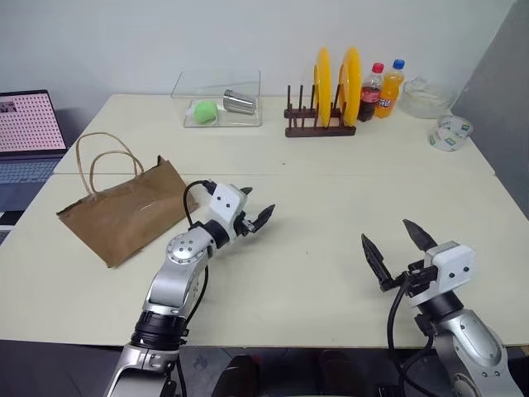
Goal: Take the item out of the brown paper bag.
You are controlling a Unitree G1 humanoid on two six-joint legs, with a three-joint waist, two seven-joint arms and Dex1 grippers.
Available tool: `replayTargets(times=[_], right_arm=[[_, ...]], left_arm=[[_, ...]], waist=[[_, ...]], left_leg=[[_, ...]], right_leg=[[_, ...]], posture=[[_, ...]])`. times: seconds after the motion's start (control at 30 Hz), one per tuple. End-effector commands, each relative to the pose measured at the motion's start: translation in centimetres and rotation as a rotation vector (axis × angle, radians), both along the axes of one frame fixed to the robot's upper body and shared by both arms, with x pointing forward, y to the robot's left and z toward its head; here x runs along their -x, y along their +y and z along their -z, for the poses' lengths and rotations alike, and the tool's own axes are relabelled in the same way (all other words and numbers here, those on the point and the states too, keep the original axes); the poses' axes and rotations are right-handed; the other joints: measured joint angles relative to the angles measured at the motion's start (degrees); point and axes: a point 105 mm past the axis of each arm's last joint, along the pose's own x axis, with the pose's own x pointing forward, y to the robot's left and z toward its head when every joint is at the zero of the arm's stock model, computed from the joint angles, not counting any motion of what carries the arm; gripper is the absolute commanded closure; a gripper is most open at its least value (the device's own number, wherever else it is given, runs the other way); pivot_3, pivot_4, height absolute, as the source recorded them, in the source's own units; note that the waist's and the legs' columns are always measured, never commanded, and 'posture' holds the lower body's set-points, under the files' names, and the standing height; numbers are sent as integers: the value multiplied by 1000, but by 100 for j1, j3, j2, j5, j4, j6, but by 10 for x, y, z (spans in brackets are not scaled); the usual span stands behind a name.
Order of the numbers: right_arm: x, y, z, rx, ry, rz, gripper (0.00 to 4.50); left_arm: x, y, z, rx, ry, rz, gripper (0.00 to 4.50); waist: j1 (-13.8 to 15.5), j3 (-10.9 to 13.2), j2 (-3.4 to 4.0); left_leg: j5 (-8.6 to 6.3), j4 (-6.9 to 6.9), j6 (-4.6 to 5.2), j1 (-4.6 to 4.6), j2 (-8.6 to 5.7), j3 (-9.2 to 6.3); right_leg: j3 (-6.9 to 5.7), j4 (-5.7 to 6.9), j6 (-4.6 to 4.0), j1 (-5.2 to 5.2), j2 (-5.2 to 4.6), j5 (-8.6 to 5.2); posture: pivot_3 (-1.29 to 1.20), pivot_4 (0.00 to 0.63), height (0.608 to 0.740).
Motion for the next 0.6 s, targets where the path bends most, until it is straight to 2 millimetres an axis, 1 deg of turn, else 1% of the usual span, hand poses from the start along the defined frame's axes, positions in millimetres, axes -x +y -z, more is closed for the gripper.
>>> replayTargets(times=[0.03,0.17,0.27,0.37,0.4,0.47,0.53,0.6], right_arm=[[-4,-1,-5,-13,-4,-3,0],[-8,3,-8,-54,19,-54,0],[-9,16,-14,-69,28,-163,0],[-11,34,-21,-48,25,-302,0],[-12,42,-24,-44,25,-359,0],[-11,61,-29,-37,36,-504,0],[-10,72,-32,-28,49,-620,0],[-9,79,-35,-11,58,-701,0]], left_arm=[[3,14,-18,11,-74,-72,865],[11,34,-21,13,-89,-178,865],[18,51,-17,24,-53,-262,865],[25,68,-19,47,-24,-328,865],[27,76,-20,52,-13,-355,865],[35,102,-29,83,-33,-434,865],[46,126,-33,117,-24,-526,865],[57,139,-37,110,-24,-562,865]], waist=[[-1,0,0],[-4,0,0],[-3,0,0],[-4,0,0],[-2,1,-1],[-23,1,-1],[-38,2,-2],[-15,3,-4]], left_leg=[[0,0,0,0,0,0],[0,-1,0,0,2,-1],[0,-1,0,0,2,0],[0,0,1,0,1,1],[0,0,1,1,1,2],[0,-1,1,1,4,1],[0,-1,1,1,9,5],[-1,-2,1,0,7,-1]], right_leg=[[0,0,0,0,0,0],[2,0,0,-1,0,0],[3,0,0,-1,0,0],[2,0,0,0,0,0],[2,0,0,1,0,0],[-1,0,0,0,2,0],[0,0,0,-2,4,0],[-4,-3,0,-1,3,0]], posture=[[0,150,740],[0,150,740],[0,150,740],[0,150,740],[0,150,740],[0,150,740],[0,150,740],[0,150,740]])
